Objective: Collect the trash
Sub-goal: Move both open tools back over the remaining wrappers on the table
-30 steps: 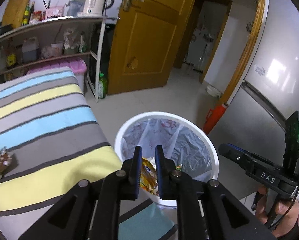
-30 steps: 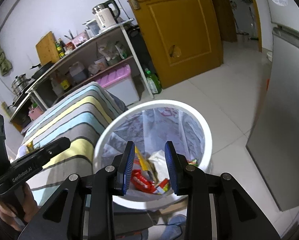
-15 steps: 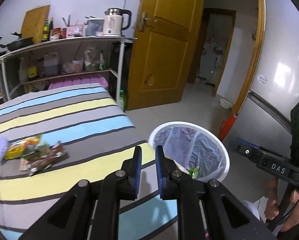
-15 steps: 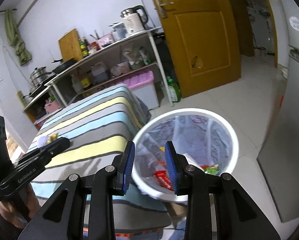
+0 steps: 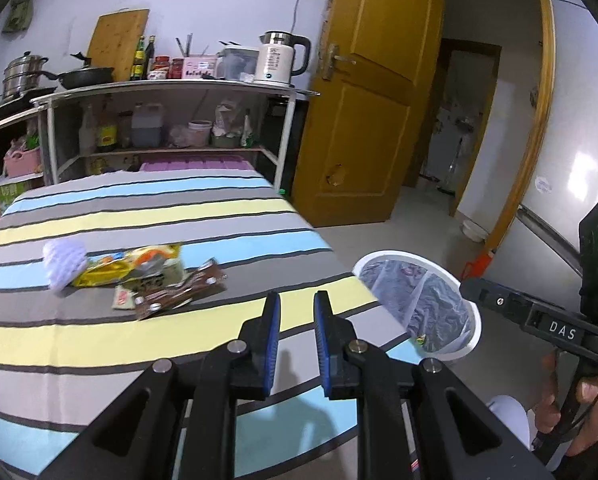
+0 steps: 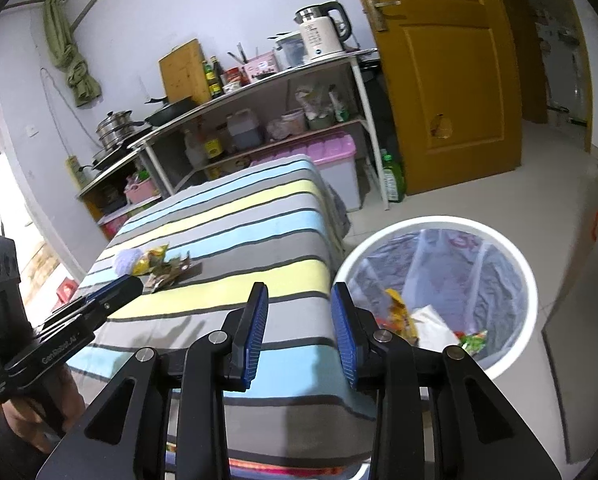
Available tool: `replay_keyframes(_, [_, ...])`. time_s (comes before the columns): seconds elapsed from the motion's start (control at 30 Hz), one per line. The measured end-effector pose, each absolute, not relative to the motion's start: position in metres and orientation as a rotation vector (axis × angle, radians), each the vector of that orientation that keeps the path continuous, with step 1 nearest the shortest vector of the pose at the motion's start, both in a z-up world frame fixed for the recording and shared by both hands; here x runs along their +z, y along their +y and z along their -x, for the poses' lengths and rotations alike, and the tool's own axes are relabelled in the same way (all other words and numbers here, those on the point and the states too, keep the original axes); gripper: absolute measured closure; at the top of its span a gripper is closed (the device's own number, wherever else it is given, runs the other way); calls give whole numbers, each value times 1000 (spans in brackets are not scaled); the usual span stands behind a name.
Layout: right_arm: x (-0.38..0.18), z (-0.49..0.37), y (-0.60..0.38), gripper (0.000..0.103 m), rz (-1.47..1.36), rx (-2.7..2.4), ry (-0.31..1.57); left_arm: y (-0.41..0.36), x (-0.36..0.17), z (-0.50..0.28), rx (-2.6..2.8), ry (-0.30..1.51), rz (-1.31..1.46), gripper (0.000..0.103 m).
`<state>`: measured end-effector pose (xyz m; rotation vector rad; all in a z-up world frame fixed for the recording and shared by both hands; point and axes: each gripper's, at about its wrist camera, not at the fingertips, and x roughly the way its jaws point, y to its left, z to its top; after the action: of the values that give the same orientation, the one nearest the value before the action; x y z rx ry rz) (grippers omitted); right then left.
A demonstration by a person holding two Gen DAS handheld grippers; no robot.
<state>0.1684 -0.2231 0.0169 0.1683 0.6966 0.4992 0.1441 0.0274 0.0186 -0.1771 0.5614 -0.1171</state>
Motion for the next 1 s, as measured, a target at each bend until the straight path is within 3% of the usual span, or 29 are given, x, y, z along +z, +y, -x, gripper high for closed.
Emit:
replay_keyframes(0.23, [15, -170, -193, 61, -151, 566, 713, 58, 14, -131, -48, 558, 196, 85])
replay_keyframes(0.37, [14, -174, -170, 61, -130, 607, 722, 78, 12, -126, 5, 552, 219, 71])
replay_keyframes(1.0, [-12, -227, -74, 61, -77, 724, 844, 148, 4, -139, 100, 553, 234, 63])
